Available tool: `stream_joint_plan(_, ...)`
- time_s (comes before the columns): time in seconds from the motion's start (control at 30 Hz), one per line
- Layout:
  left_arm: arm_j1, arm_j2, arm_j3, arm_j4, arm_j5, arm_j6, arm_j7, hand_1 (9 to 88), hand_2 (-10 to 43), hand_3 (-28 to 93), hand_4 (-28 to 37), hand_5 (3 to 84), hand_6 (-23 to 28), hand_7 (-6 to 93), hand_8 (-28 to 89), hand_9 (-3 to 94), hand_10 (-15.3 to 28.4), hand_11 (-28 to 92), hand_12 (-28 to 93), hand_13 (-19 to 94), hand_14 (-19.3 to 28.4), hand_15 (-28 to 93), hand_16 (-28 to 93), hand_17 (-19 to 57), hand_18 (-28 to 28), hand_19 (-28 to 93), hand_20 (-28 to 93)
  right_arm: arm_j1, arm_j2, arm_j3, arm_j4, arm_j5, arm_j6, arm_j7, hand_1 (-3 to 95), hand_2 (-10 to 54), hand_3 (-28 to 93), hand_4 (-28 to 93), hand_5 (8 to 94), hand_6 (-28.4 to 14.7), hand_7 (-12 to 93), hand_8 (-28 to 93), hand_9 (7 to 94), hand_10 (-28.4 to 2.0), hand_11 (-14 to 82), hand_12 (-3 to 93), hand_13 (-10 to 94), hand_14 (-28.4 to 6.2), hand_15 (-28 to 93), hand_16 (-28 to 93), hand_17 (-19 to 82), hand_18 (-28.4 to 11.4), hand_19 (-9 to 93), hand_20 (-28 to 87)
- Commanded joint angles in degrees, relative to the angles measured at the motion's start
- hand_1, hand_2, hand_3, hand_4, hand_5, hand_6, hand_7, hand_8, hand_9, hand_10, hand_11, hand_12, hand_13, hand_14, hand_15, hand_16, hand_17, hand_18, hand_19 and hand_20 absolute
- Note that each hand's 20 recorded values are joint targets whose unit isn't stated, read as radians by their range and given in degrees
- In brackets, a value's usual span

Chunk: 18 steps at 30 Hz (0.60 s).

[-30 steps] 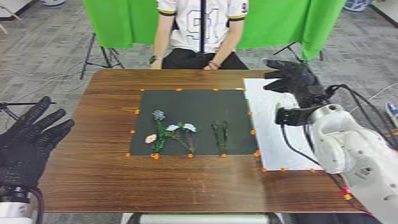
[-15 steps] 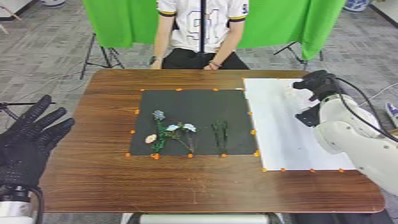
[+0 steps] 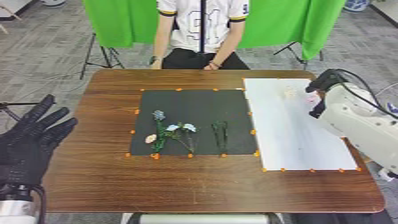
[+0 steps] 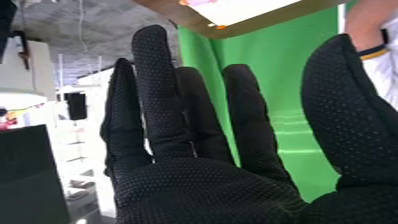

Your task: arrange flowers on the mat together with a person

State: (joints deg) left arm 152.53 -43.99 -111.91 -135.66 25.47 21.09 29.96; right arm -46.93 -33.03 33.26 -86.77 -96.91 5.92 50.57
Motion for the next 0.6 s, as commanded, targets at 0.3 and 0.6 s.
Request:
stream_joint_plan(0.3, 0.38, 1.05, 0.23, 0.52, -0.75, -0.2, -0.17, 20.7, 6.2, 76, -24.4, 32.2, 4.9, 8.9, -8, 31.4, 15.0, 18, 12, 21, 22.4, 46, -5, -8.4, 19.5, 42, 19, -1.38, -1.38, -0.81, 2.55, -0.11, -2.7, 0.32, 34.6, -6.4, 78, -27, 44.3, 1.7, 14, -12, 42.9, -16.8, 9.2, 14.7, 49, -15.9, 52, 9, 13, -21.0, 65, 14)
stream_joint_plan(0.6, -0.19, 0.34, 0.1, 0.52, -0.48, -0.18, -0.36, 20.8, 6.1, 76, -24.3, 32.2, 5.0, 9.0, -8, 31.4, 15.0, 18, 12, 21, 22.5, 46, -5, -8.4, 19.5, 42, 19, 1.74, -2.96, -4.76, 4.89, -1.2, -4.11, -1.21, 35.5, -7.1, 79, -27, 43.3, 2.3, 14, -12, 43.1, -16.3, 9.6, 14.8, 49, -15.3, 52, 9, 13, -20.6, 65, 13)
